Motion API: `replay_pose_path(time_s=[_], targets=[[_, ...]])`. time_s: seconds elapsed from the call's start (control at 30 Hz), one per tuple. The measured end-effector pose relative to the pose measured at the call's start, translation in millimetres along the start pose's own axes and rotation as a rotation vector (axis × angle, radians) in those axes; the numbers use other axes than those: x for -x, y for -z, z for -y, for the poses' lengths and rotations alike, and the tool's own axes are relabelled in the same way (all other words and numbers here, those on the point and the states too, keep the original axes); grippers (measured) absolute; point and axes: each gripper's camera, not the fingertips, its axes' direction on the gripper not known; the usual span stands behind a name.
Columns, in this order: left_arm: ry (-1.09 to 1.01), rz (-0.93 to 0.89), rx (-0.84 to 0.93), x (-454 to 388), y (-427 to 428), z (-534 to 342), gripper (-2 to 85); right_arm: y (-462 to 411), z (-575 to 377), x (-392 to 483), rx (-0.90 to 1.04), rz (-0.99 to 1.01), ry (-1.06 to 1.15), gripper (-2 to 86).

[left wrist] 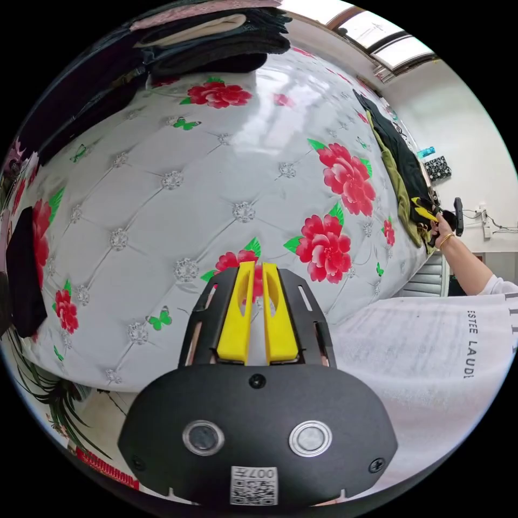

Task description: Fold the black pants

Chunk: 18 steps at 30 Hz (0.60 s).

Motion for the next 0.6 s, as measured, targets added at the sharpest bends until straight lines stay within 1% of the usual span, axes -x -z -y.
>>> replay_pose_path(time_s=[0.03, 0.13, 0.23, 0.27, 0.3, 0.33, 0.4, 0.47, 0.53, 0.6], targets=[[0.003, 0.007, 0.012, -5, -3, -2, 0.3, 4, -3, 0, -0.064, -0.016, 0.013, 8.5], [0.003, 0.016, 0.034, -13, -9, -7, 0.0, 4, -6, -3, -0.055, -0.046, 0.042, 6.3], [-0.002, 0.007, 0.038, -14, -10, -8, 0.0, 24, -10, -15, -0.075, 0.058, 0.017, 3.1], [-0.005, 0.008, 0.035, -14, -9, -8, 0.0, 44, -20, -13, -0.165, 0.104, 0.037, 2.3], [-0.011, 0.012, 0.023, -13, -7, -9, 0.1, 65, -34, -5, -0.253, 0.144, 0.079, 1.6], [-0.017, 0.015, 0.009, -11, -5, -9, 0.2, 75, -41, 0, -0.285, 0.169, 0.105, 1.4], [-0.017, 0.006, -0.008, -7, -3, -11, 0.6, 107, -71, 29, -0.349, 0.293, 0.229, 0.7], [-0.018, -0.021, -0.027, -1, -2, -14, 1.4, 121, -90, 54, -0.354, 0.356, 0.286, 0.5], [-0.032, -0.072, -0.057, 7, -1, -20, 3.4, 130, -107, 85, -0.346, 0.41, 0.397, 0.3], [-0.055, -0.116, -0.094, 13, 4, -25, 4.8, 126, -126, 137, -0.263, 0.537, 0.56, 0.2]])
